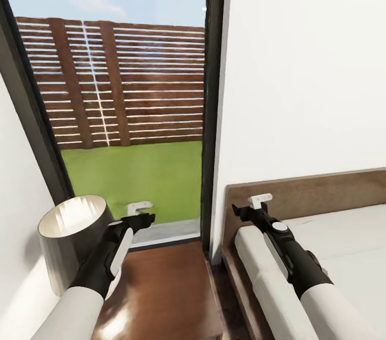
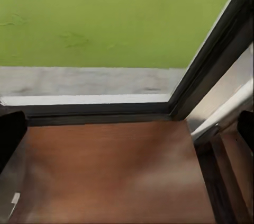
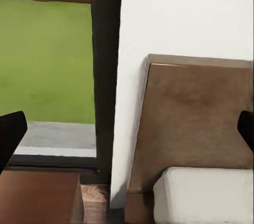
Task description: In the bedroom, move the book from the bed onto either nightstand, and place the two sandals side by side next to the bed.
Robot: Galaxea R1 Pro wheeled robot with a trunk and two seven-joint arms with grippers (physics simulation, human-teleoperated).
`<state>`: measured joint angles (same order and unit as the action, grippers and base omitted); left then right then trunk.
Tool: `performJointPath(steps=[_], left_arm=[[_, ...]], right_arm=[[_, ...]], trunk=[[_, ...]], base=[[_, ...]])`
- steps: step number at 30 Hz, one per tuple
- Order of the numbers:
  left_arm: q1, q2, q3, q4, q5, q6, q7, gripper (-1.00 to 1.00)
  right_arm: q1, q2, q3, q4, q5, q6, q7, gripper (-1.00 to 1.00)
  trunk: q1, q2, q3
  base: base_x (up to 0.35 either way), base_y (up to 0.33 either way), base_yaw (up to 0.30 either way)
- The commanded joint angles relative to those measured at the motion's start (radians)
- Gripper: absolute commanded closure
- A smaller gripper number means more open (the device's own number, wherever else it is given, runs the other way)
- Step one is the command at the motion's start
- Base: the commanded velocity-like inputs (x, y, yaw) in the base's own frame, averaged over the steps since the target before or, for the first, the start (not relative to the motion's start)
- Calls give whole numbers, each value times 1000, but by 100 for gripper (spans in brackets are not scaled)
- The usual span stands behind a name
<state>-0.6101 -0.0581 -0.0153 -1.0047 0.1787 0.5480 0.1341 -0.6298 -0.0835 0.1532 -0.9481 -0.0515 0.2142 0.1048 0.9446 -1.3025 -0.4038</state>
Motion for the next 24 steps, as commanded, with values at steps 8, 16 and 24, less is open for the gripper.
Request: performJointPath(steps=[8, 16, 24], left_arm=[[0, -6, -3, -2, 10, 4, 9, -100], [-1, -13, -46, -79, 10, 4, 3, -100], [-25, -35, -131, -113, 11, -20, 2, -100]], right_arm=[[-2, -7, -76, 13, -1, 6, -14, -100], [-65, -31, -97, 65, -1, 14, -14, -100], [-312, -66, -115, 408, -7, 20, -16, -100]], trunk=[[-31, 56, 24], [-61, 112, 49], [-92, 168, 74]], base=[[1, 0, -223], [0, 0, -23], [0, 0, -1]])
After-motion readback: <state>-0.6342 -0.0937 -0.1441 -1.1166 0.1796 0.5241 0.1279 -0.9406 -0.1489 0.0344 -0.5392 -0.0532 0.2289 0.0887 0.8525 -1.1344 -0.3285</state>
